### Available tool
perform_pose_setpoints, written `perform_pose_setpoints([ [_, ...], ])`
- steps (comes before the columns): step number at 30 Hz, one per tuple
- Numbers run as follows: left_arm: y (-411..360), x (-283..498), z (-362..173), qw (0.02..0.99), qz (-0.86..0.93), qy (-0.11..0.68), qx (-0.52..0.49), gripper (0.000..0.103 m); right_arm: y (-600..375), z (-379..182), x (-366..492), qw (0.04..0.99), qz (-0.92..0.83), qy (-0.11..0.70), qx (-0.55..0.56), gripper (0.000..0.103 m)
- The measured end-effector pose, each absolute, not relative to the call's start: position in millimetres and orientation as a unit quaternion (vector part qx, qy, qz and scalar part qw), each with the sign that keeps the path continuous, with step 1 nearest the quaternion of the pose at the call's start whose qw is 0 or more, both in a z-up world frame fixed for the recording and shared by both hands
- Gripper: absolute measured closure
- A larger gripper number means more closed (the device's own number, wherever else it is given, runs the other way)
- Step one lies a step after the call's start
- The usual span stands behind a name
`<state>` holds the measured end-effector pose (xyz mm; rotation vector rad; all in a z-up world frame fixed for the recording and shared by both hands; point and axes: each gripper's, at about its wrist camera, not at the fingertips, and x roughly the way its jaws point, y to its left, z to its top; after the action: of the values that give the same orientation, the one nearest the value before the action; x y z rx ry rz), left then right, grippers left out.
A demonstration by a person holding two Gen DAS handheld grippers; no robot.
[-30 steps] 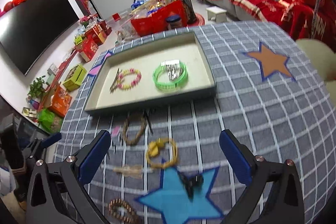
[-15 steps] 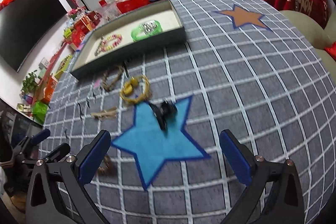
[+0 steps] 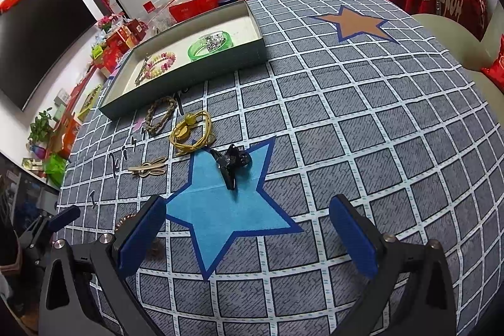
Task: Organize jewelry
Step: 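Grasp the brown coiled hair tie with the left tool while the right tool grasps the black claw clip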
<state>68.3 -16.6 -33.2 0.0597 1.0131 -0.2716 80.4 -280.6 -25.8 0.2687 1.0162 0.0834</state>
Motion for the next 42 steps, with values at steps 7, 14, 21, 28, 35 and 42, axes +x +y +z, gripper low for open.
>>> perform_pose_setpoints([
  [7,-21,74,-40,0.851,-0.126,0.510,-0.010,0.000,-283,-26,83,0.864,0.039,0.485,0.126,0.000],
  [14,-34,72,-42,0.848,-0.136,0.512,-0.007,0.000,-274,-29,89,0.865,0.052,0.486,0.109,0.001],
  [21,-43,73,-45,0.847,-0.133,0.515,-0.001,0.003,-261,-35,103,0.862,0.063,0.495,0.089,0.021],
  [28,-50,71,-44,0.849,-0.138,0.510,0.003,0.008,-249,-44,116,0.859,0.067,0.504,0.068,0.029],
  [35,-58,70,-43,0.852,-0.142,0.504,0.018,0.022,-240,-45,118,0.862,0.062,0.503,0.036,0.046],
  [42,-56,66,-41,0.854,-0.152,0.497,0.016,0.048,-245,-45,116,0.864,0.056,0.498,0.049,0.077],
])
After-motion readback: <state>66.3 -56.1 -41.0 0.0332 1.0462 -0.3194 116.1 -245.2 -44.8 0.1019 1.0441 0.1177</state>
